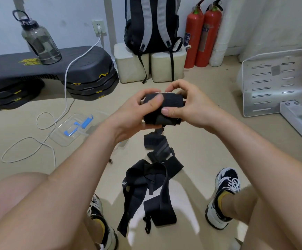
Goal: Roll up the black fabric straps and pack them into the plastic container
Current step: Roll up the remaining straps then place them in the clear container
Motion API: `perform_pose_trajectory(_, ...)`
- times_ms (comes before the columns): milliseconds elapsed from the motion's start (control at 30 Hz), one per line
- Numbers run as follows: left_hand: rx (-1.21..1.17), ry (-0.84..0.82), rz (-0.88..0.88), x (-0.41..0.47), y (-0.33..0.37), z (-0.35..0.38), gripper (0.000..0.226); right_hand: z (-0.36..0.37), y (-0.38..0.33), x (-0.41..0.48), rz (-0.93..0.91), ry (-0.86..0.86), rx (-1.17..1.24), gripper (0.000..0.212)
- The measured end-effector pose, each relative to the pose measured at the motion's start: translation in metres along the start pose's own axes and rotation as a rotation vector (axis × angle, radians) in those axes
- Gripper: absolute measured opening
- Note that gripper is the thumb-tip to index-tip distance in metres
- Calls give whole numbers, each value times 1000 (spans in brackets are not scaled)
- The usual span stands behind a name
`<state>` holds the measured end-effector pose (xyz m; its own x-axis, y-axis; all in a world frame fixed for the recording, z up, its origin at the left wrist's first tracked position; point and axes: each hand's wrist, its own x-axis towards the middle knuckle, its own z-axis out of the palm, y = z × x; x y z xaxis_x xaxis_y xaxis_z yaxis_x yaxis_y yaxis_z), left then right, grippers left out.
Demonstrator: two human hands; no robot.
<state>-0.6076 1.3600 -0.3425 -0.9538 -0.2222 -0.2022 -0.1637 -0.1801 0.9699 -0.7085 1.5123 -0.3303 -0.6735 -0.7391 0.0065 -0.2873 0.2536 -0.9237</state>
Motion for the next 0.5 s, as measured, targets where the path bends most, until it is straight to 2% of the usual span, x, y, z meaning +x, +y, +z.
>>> perform_pose_trajectory(100, 211, 36, 86, -1, -1, -2, 55, 2, 7, 2, 75, 26, 117, 30)
perform_pose_trajectory(200, 577, 149, 278, 0, -4, -3, 53, 0, 11, 4, 164, -108, 197, 27)
perform_pose_trajectory(233, 808, 157, 333, 1, -5, -5, 54, -3, 11, 5, 174, -172, 123, 28)
perform_pose_trajectory(267, 1051, 147, 362, 2, -7, -5, 57, -7, 12, 5, 164, -231, -49, 31)
perform_pose_trajectory(334, 1322, 130, 361, 2, -11, -4, 62, -6, 12, 5, 120, -297, -515, 45)
perform_pose_trajectory(367, 1345, 132, 351, 3, -13, -2, 64, 0, 12, 3, 80, -291, -652, 56)
perform_pose_trajectory(400, 1342, 148, 347, 3, -16, 0, 65, 8, 12, 2, 51, -264, -684, 64)
perform_pose_trajectory(500, 1177, 258, 322, 3, -19, 10, 59, 30, 18, -1, -1, -117, -550, 69)
